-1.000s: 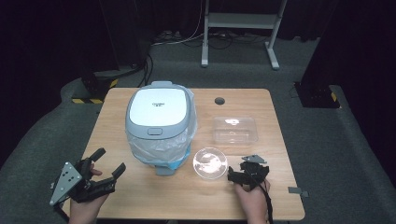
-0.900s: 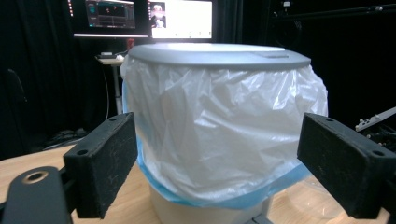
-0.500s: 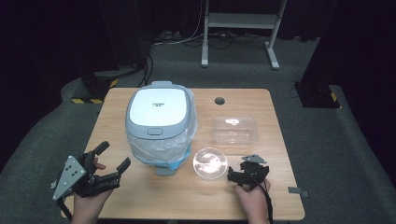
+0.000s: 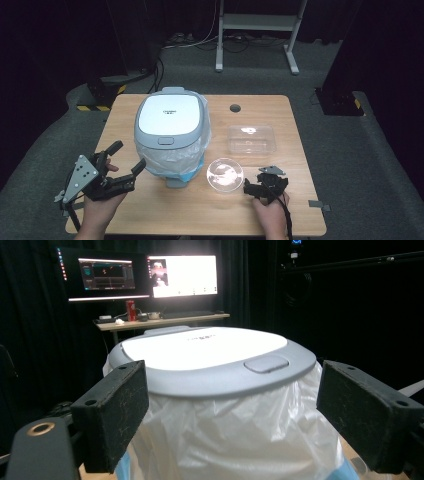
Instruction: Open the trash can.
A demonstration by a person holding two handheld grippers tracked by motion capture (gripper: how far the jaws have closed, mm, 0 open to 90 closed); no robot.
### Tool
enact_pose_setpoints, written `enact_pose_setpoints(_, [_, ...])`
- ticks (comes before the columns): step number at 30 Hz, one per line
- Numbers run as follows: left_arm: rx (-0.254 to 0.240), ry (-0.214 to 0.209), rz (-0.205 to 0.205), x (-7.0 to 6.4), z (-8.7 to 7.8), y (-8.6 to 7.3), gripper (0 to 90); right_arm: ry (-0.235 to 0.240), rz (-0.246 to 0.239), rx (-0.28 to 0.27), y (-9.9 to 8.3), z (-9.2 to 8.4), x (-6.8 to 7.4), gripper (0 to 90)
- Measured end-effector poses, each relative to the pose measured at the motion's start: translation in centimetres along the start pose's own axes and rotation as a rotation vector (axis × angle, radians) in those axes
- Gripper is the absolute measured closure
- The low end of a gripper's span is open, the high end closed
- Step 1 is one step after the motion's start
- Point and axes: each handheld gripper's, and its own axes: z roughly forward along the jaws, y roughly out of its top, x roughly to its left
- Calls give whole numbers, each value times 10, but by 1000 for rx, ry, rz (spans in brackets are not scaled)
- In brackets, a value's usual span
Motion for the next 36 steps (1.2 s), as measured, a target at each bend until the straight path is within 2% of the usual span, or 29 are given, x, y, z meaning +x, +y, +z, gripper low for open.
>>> enact_pose_setpoints(18, [-4, 12, 19, -1, 23, 19, 146, 5, 1, 3, 1, 1, 0, 0])
enact_pose_setpoints(30, [58, 45, 38, 0, 46, 20, 144, 5, -2, 2, 2, 2, 0, 0])
enact_pose_setpoints(36, [79, 59, 44, -1, 56, 20, 113, 5, -2, 2, 2, 2, 0, 0])
